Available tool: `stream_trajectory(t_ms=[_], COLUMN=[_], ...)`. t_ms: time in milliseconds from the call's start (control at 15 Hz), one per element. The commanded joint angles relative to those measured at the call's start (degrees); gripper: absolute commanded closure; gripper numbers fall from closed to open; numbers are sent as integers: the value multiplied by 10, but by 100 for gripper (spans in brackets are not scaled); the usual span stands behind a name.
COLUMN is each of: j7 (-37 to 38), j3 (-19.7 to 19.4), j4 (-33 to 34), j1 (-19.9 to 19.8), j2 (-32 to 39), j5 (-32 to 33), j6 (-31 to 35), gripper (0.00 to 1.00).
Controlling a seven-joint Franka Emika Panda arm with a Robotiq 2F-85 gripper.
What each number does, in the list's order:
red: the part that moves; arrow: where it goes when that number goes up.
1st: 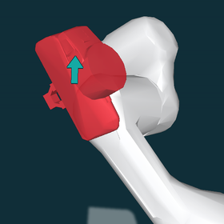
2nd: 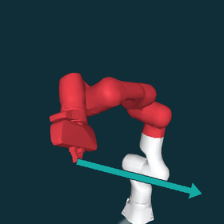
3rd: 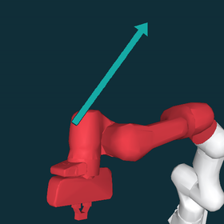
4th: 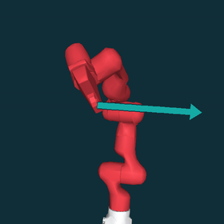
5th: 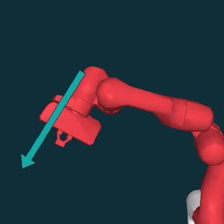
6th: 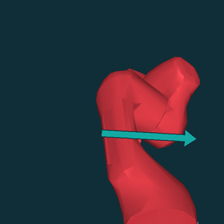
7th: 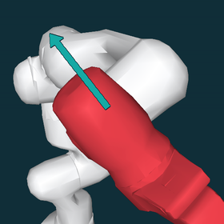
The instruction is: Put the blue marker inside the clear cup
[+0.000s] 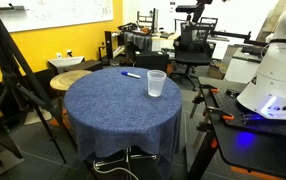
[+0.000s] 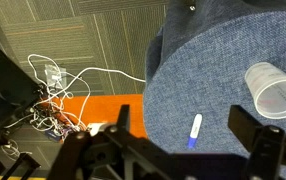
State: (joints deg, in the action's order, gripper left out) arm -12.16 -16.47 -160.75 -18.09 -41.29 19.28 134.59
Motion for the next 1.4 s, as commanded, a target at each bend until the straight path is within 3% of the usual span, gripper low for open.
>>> stream_trajectory(t_ms=[0,333,667,1067,1333], j7=[-4,-4,7,23,34], j3=[6,6,5,20,30], j4=[0,-2,2,46,99], j1=[-5,-5,7,25,37], j2=[1,3,49,186,274], j5=[-6,-6,-15,-33,-63], j6=[-1,-1,65,145,150], gripper=[0,0,0,0,0])
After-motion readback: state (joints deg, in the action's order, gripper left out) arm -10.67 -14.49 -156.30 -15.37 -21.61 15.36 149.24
